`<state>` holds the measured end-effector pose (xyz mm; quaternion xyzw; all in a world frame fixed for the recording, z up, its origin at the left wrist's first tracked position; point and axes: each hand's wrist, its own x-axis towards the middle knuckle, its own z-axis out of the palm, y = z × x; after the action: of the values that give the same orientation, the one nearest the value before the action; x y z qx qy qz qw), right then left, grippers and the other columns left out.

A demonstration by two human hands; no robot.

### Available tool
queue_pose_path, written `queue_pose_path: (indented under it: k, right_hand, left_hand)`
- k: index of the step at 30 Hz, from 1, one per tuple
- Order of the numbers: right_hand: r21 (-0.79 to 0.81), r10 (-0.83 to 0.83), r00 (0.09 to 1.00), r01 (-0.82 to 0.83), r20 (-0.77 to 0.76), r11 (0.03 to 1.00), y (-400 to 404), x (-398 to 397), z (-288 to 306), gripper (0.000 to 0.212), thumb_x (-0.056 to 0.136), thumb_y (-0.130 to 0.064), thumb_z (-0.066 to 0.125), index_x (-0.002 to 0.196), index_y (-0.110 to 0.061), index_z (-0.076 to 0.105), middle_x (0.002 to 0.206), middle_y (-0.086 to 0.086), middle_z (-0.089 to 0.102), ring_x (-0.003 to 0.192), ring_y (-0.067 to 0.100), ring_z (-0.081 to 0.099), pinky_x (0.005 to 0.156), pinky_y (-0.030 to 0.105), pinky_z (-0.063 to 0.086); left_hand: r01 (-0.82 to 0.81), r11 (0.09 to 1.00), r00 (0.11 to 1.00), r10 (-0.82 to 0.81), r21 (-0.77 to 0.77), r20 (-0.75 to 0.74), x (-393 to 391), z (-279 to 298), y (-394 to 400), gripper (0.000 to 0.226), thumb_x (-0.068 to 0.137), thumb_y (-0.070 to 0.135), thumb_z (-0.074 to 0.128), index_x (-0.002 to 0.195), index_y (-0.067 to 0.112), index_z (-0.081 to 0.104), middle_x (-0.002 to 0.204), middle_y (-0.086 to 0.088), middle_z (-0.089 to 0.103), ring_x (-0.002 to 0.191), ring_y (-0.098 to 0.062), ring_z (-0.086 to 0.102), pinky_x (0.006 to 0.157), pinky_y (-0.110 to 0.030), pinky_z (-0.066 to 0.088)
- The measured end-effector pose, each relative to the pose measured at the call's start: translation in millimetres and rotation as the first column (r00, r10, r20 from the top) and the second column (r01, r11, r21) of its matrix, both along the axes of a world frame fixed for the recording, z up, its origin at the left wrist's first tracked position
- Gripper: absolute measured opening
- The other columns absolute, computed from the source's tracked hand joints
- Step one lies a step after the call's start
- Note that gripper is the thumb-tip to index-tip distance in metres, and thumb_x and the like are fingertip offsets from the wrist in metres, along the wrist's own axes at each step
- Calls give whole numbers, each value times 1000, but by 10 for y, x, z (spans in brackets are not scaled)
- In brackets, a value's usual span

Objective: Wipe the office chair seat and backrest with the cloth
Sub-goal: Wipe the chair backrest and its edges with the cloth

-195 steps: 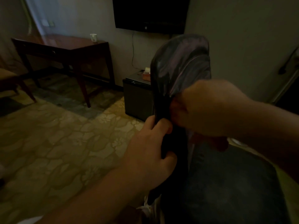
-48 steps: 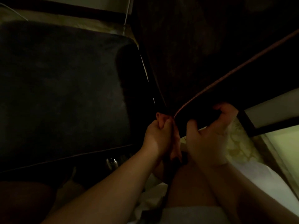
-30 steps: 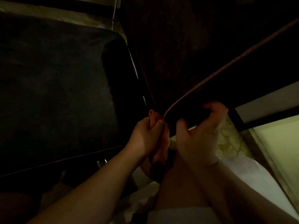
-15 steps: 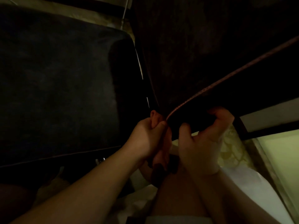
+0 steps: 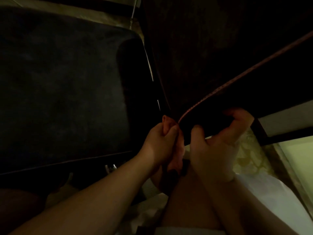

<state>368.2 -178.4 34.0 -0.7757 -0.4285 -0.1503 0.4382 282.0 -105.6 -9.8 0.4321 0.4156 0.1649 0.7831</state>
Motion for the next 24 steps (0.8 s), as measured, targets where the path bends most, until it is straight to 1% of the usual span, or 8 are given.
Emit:
queue_pose_path:
  k: [2,5,7,12,15,18,21,24]
  right_hand:
    - [4,-3,1000,3,-11,1000,4,17,-7,48,81,-21,61,123,-23,36,115,17,53,99,30,60,79,38,50]
    - [-8,30,1000,-30,3,1000,-20,1,-3,46,83,-21,60,122,-21,36,113,15,51,98,24,57,82,25,44]
    - [-18,39,999,-39,-10,999,-30,-18,12,46,82,-24,60,122,-20,37,114,15,51,100,24,56,85,22,42]
    - [-8,58,997,-58,-50,998,-25,-46,22,48,80,-27,60,123,-21,39,116,14,50,101,27,56,83,25,43]
    - [-7,81,995,-82,-52,997,-50,8,15,48,80,-24,60,123,-19,40,116,18,51,100,31,57,81,36,46]
    - [-17,89,995,-90,-41,996,-41,49,33,49,80,-24,61,123,-21,40,117,20,52,103,33,57,83,46,50]
    - [-14,104,993,-105,-52,994,-30,18,25,50,79,-25,61,124,-20,39,118,23,54,103,31,58,83,36,47]
    - [-14,88,995,-89,-38,996,-42,15,4,49,78,-26,61,123,-19,40,116,24,55,104,27,55,89,13,37]
  left_hand:
    - [2,999,1000,-2,33,-3,-14,-14,-1,20,105,29,60,96,16,72,97,-17,76,93,-35,75,87,-56,62]
    - [-50,998,997,48,42,60,-136,20,-40,15,106,20,58,98,17,69,95,-16,76,83,-23,73,74,-36,59]
    - [-104,994,990,99,45,104,-236,83,-50,13,106,16,57,101,17,68,92,-11,75,81,-20,71,70,-31,57]
    - [-157,969,988,153,190,35,-291,219,-46,13,107,22,57,104,25,69,93,1,76,80,-9,73,63,-19,54]
    - [-133,963,990,140,235,-12,-201,245,-50,14,108,23,54,105,20,67,95,-4,74,82,-15,72,62,-21,51]
    - [-112,943,990,134,313,-49,-204,296,-12,16,106,24,56,96,18,66,84,-1,71,72,-8,68,56,-19,47]
    - [-165,904,980,196,395,-38,-300,370,-40,16,104,28,59,94,18,66,81,0,70,68,-5,68,56,-23,51]
    - [-233,887,967,256,400,-5,-311,479,-111,15,103,29,59,97,17,67,86,-3,72,75,-11,71,60,-25,55]
